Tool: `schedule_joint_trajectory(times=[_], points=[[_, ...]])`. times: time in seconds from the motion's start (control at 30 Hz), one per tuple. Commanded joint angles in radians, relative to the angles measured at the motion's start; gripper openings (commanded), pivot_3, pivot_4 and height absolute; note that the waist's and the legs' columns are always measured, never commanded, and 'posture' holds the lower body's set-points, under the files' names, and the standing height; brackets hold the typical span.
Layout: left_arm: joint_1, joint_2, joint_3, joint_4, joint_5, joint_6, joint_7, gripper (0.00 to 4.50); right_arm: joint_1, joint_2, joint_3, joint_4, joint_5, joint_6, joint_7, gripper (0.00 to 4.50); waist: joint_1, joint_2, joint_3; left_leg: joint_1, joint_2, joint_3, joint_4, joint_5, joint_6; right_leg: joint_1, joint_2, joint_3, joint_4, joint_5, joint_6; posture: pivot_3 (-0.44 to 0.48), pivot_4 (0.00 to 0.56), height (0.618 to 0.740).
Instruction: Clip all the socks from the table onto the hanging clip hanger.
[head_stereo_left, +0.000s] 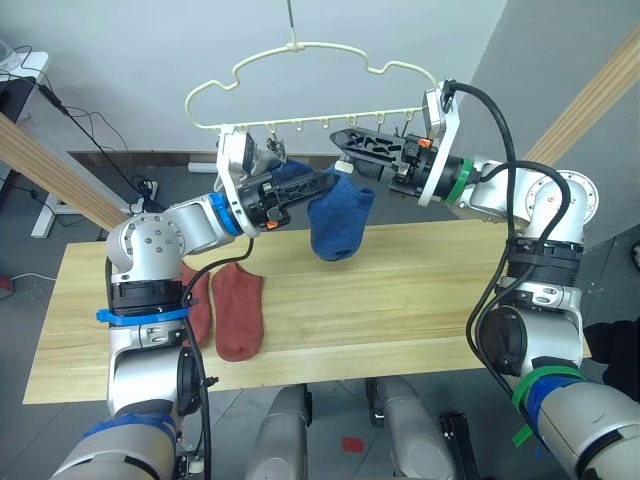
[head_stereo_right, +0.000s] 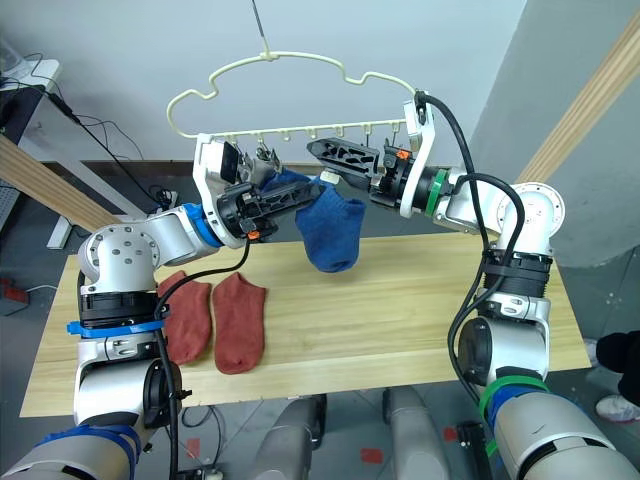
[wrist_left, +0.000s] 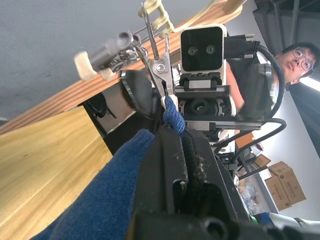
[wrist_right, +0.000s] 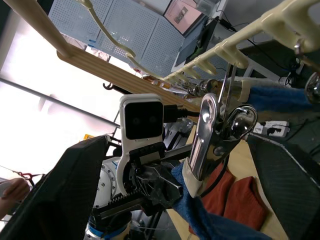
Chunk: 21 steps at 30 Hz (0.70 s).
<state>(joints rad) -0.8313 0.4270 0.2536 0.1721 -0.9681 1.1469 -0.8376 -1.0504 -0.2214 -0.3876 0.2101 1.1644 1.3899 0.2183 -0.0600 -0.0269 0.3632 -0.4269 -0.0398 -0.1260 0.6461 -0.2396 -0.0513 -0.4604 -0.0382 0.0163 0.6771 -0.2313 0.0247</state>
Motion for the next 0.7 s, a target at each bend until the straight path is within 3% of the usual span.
schedule_joint_trajectory(times=[0.03, 0.2, 0.47, 0.7], points=[[-0.016, 0.005, 0.016, -0.015, -0.016, -0.017, -0.005, 0.0, 0.04, -0.072, 0.009, -0.117, 0.026, 0.035, 0.03, 4.48, 0.002, 0.0, 0.0, 0.0, 0.0, 0.0, 0.0, 0.0, 0.0, 0.0, 0.0, 0.0, 0.0, 0.0, 0.0, -0.017, 0.377, 0.74], [-0.001, 0.015, -0.006, -0.003, 0.03, -0.059, -0.014, 0.0, 0.159, -0.201, 0.057, -0.342, 0.007, 0.051, 0.033, 4.48, 0.004, 0.0, 0.0, -0.001, -0.001, -0.001, 0.0, 0.0, 0.0, 0.0, 0.0, -0.001, -0.002, 0.0, 0.0, -0.035, 0.378, 0.74], [0.012, 0.087, -0.015, 0.027, 0.02, -0.006, -0.08, 2.14, 0.275, -0.121, 0.132, -0.587, -0.086, -0.086, -0.118, 4.5, -0.019, 0.0, 0.0, -0.002, 0.001, 0.001, 0.001, 0.0, 0.0, -0.003, 0.0, 0.0, 0.002, 0.0, 0.0, -0.054, 0.387, 0.74], [0.058, 0.211, 0.008, -0.07, 0.001, 0.031, -0.102, 4.16, 0.317, -0.081, 0.305, -0.715, -0.323, -0.269, -0.194, 4.5, -0.023, 0.0, 0.0, -0.002, 0.001, 0.0, 0.0, 0.001, -0.001, -0.004, 0.001, 0.0, 0.002, 0.0, 0.0, -0.044, 0.391, 0.74]])
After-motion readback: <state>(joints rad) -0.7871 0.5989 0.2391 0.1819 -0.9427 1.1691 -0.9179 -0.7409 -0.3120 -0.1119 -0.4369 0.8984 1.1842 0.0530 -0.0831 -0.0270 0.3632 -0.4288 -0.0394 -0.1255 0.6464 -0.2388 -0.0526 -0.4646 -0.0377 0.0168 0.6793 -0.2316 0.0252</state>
